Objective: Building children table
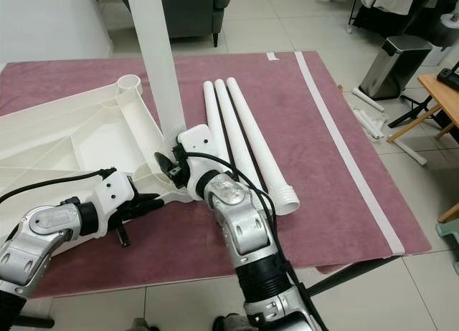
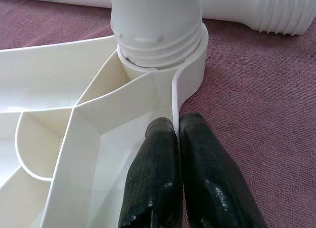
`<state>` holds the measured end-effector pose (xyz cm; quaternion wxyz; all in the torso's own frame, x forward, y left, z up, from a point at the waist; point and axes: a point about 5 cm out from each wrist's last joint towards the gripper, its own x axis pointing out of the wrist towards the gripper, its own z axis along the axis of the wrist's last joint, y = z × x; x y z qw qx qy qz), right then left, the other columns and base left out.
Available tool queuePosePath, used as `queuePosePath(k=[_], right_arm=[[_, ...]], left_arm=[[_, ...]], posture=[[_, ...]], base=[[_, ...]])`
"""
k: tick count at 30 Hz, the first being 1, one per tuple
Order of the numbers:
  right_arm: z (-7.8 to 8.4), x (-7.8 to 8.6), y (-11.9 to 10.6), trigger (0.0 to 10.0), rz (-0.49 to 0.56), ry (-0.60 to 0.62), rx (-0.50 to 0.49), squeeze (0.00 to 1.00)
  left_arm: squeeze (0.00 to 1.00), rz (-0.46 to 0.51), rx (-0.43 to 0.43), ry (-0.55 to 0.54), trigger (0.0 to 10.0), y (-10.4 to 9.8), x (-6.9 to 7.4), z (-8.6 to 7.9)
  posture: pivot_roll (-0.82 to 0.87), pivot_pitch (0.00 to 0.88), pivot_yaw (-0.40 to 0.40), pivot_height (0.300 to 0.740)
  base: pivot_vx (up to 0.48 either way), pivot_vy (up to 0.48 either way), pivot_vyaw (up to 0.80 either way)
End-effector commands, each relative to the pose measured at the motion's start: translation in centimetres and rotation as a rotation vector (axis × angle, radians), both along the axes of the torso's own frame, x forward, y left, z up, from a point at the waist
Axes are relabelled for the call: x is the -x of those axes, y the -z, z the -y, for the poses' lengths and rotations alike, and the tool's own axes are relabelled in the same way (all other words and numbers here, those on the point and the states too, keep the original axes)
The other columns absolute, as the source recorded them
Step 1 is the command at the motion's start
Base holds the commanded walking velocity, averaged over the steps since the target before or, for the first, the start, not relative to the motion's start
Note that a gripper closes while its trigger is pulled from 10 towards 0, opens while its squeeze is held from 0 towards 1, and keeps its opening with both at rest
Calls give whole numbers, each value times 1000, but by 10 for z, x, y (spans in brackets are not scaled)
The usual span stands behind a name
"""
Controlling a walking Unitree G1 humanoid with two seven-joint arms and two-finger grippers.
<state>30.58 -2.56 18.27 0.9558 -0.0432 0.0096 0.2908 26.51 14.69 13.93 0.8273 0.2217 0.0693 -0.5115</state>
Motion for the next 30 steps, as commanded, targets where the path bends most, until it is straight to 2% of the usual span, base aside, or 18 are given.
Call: queuePosePath(k=[1,2,3,5,6,7,8,9,10,12,14,15,16,17,21,23,27,30], right_arm=[[24,-4,53,1373,-278,182,85,0],[24,-4,53,1373,-278,182,85,0],[23,-4,52,4157,-270,176,84,0],[23,-4,52,4157,-270,176,84,0],[20,-3,48,10000,-244,153,78,0],[20,-3,48,10000,-244,153,78,0],[17,-4,40,10000,-184,100,83,98],[17,-4,40,10000,-184,100,83,98],[15,-4,32,10000,-139,52,81,1000],[14,-5,24,10000,-90,-26,85,1000],[14,-5,24,10000,-90,-26,85,1000],[12,-5,16,10000,-56,-132,89,659],[13,-5,9,10000,-24,-204,105,0],[15,-7,2,10000,15,-287,129,0],[19,-10,-6,10000,57,-402,168,0],[19,-10,-6,10000,57,-402,168,0],[21,-13,-13,10000,89,-626,224,0],[21,-16,-15,10000,95,-700,242,0]], left_arm=[[0,-38,97,218,0,0,21,28],[0,-38,97,218,0,0,21,28],[0,-38,97,217,0,0,21,28],[0,-38,97,217,0,0,21,28],[0,-38,97,215,0,0,21,27],[0,-38,97,215,0,0,21,27],[0,-39,96,211,0,1,21,26],[0,-39,96,211,0,1,21,26],[0,-40,95,207,0,1,21,26],[0,-41,95,205,0,1,21,26],[0,-41,95,205,0,1,21,26],[0,-41,96,204,0,1,21,26],[0,-41,97,204,0,1,20,26],[0,-41,98,206,0,1,20,26],[0,-41,99,209,0,0,20,27],[0,-41,99,209,0,0,20,27],[0,-42,92,227,0,0,23,27],[0,-34,68,248,0,-1,25,26]], posture=[[86,155,-3,740],[86,155,-3,740],[86,155,-3,740],[86,155,-3,740],[90,154,-4,740],[90,154,-4,740],[91,155,-6,740],[91,155,-6,740],[92,155,-6,740],[92,154,-6,740],[92,154,-6,740],[91,152,-6,740],[92,152,-6,740],[92,151,-6,740],[93,151,-4,740],[93,151,-4,740],[101,150,-5,740],[107,149,-6,740]], base=[[0,0,0],[0,0,0],[0,0,0],[0,0,0],[0,0,0],[0,0,0],[0,0,0],[0,0,0],[0,0,0],[0,0,0],[0,0,0],[0,0,0],[0,0,0],[0,0,0],[0,0,0],[0,0,0],[0,0,0],[0,0,0]])
